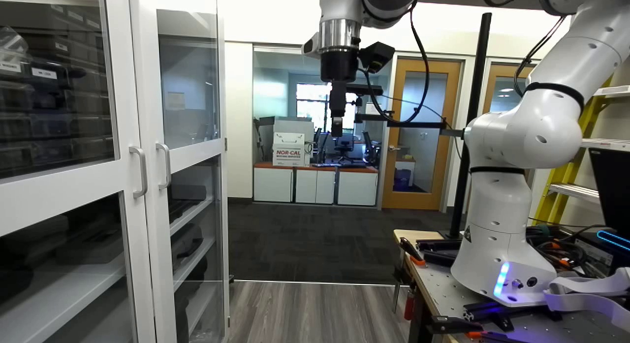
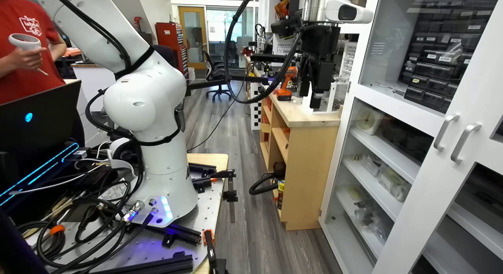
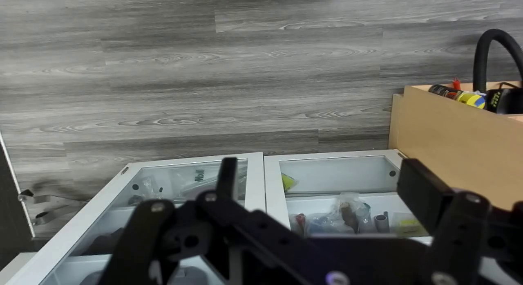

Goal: Open the right-sided glass door

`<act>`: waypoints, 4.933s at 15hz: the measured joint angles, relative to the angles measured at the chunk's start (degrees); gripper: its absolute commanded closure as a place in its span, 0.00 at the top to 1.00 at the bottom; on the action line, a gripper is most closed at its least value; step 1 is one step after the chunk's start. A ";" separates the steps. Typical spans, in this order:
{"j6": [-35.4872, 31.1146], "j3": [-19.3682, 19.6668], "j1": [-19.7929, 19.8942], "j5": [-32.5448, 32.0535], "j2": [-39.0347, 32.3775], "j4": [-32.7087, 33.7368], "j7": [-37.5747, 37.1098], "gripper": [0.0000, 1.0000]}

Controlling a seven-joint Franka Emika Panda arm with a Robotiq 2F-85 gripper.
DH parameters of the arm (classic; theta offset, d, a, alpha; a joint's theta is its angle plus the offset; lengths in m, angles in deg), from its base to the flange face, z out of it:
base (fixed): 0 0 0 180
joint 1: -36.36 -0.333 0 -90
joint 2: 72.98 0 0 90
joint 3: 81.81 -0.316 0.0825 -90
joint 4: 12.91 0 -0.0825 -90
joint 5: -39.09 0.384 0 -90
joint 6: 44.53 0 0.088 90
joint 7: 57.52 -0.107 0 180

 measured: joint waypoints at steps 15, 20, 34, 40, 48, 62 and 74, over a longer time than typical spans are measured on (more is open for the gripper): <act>-15.16 -0.14 -0.01 0.00 -7.68 0.41 0.00 1.00; -23.81 -0.43 -0.01 0.00 -14.72 2.67 -0.38 1.00; -28.11 -0.66 0.00 -0.03 -21.60 7.02 -2.10 1.00; -32.59 -0.32 0.06 -0.03 -23.26 7.05 -2.10 1.00; -42.07 -0.16 0.19 -0.09 -28.41 8.13 -2.10 1.00; -48.23 0.98 0.59 -1.53 -40.51 19.59 -2.10 1.00; -49.70 1.03 0.29 -1.53 -53.16 33.59 -2.10 1.00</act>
